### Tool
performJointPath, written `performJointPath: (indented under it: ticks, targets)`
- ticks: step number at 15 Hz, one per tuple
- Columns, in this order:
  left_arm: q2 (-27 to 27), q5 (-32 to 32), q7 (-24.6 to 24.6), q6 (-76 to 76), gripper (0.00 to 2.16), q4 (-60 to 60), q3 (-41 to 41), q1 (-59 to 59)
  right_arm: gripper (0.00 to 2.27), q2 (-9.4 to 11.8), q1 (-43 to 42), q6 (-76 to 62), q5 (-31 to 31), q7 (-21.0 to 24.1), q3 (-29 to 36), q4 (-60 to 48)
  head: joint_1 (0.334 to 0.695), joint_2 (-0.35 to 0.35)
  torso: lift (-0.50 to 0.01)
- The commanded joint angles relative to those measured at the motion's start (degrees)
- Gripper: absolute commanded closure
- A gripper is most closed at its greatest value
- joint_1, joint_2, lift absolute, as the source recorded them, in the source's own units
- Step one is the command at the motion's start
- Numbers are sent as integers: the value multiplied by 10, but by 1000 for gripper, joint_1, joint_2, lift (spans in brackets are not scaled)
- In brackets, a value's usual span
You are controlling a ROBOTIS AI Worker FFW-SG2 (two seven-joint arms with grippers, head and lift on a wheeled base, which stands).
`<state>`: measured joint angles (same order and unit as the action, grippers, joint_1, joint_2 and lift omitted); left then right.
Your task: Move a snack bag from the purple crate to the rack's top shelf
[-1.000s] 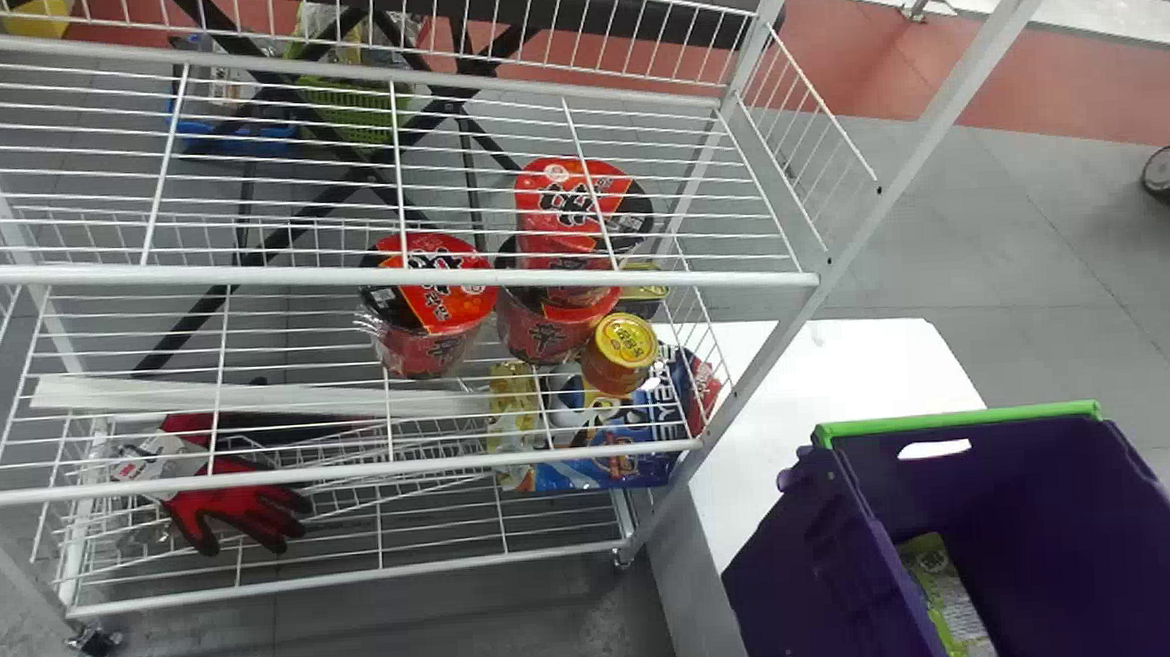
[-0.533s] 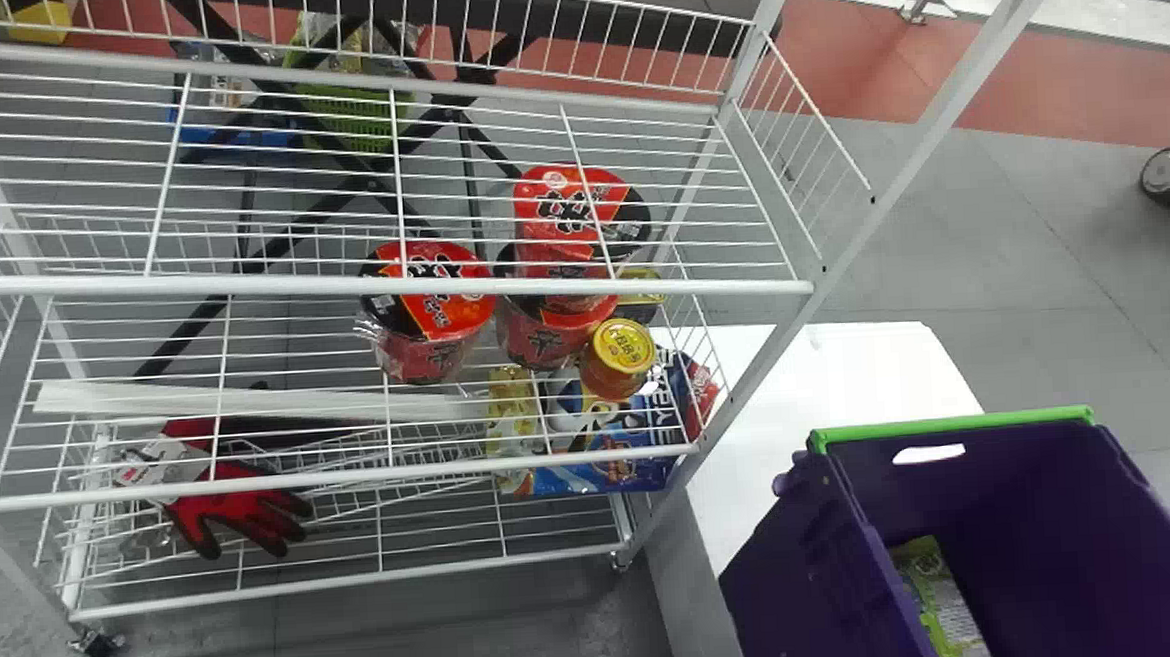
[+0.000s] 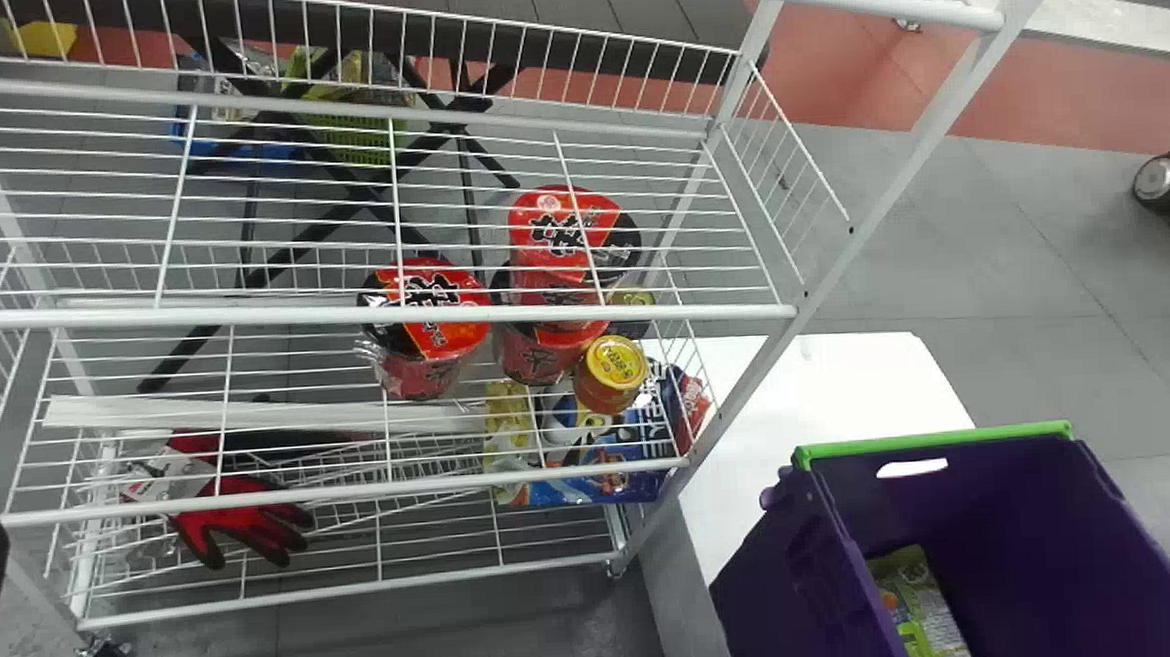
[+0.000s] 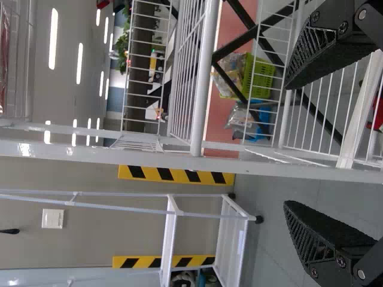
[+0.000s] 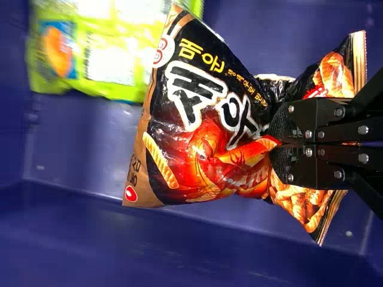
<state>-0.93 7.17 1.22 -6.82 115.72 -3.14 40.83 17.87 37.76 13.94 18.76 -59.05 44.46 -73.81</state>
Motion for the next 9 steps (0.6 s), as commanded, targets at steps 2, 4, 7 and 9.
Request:
performJointPath:
  ticks: [2, 4, 7, 9]
  targets:
    - [1, -5, 6, 5, 134, 11, 5, 10, 1652, 1, -15, 10, 0, -3, -3, -11, 695, -350, -395]
    - [1, -6, 7, 5, 134, 15, 5, 13, 1652, 0, -17, 25, -1, -5, -5, -22, 695, -350, -387]
    - [1, -7, 9, 6, 134, 26, 6, 14, 1649, 0, -19, 43, -2, -11, -6, -35, 695, -350, -376]
    - [1, -8, 10, 8, 134, 32, 7, 17, 1652, 0, -19, 48, -3, -12, -3, -42, 695, -350, -367]
